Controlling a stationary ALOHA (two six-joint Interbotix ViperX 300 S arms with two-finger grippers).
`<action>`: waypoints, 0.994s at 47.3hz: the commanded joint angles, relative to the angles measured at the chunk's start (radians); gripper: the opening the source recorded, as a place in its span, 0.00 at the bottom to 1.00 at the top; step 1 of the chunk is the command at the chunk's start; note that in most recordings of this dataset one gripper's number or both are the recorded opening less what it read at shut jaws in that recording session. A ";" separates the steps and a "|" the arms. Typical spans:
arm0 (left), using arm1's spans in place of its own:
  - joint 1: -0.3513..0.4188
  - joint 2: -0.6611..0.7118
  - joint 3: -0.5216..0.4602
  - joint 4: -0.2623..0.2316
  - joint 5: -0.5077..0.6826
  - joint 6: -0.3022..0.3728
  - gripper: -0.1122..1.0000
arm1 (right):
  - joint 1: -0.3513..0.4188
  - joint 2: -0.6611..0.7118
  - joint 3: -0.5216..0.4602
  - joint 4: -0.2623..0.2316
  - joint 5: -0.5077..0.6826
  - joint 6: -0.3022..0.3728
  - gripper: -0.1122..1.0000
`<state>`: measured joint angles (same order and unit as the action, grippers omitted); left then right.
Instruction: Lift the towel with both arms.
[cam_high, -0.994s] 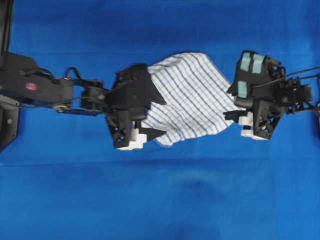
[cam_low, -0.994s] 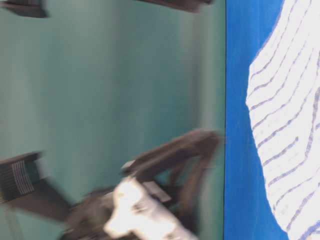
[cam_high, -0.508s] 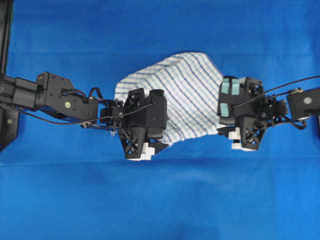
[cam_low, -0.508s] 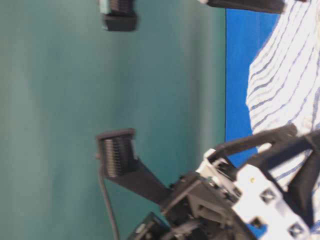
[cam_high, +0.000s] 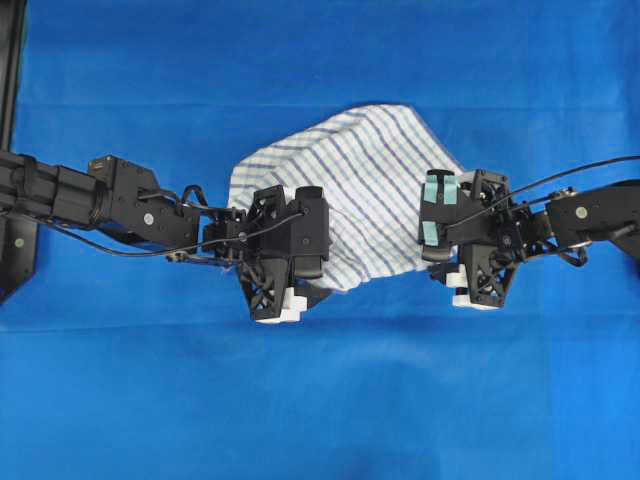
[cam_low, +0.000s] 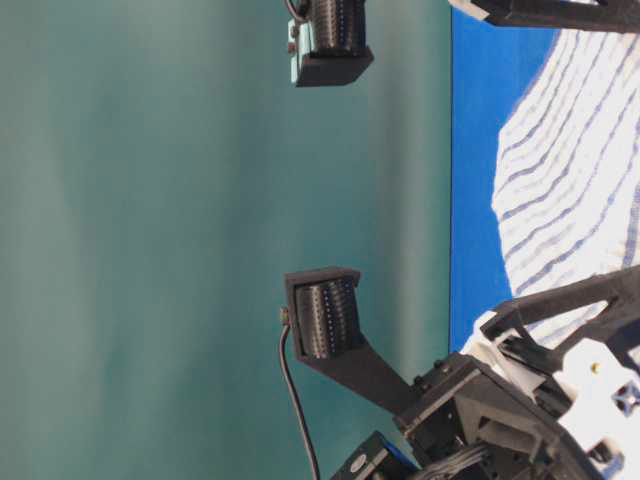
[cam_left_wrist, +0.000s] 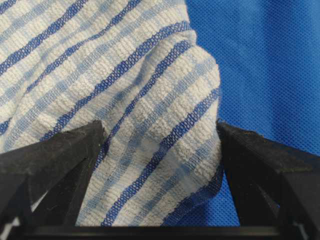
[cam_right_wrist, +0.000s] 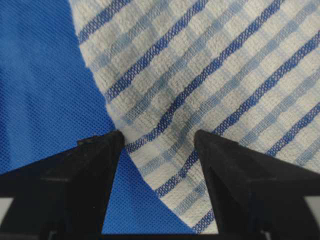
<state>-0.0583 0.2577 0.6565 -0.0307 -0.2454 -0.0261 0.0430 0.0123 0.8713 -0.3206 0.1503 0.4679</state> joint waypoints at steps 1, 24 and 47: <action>0.000 -0.014 -0.011 -0.003 -0.005 0.000 0.86 | 0.002 -0.006 -0.014 0.002 -0.008 0.002 0.66; 0.012 -0.023 -0.011 -0.003 0.003 0.003 0.12 | -0.015 -0.006 -0.017 0.000 -0.008 0.000 0.13; 0.018 -0.244 -0.015 -0.002 0.199 0.015 0.12 | 0.003 -0.152 -0.103 0.002 0.152 0.002 0.13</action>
<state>-0.0414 0.0997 0.6565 -0.0322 -0.0844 -0.0138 0.0337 -0.0721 0.8099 -0.3206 0.2516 0.4679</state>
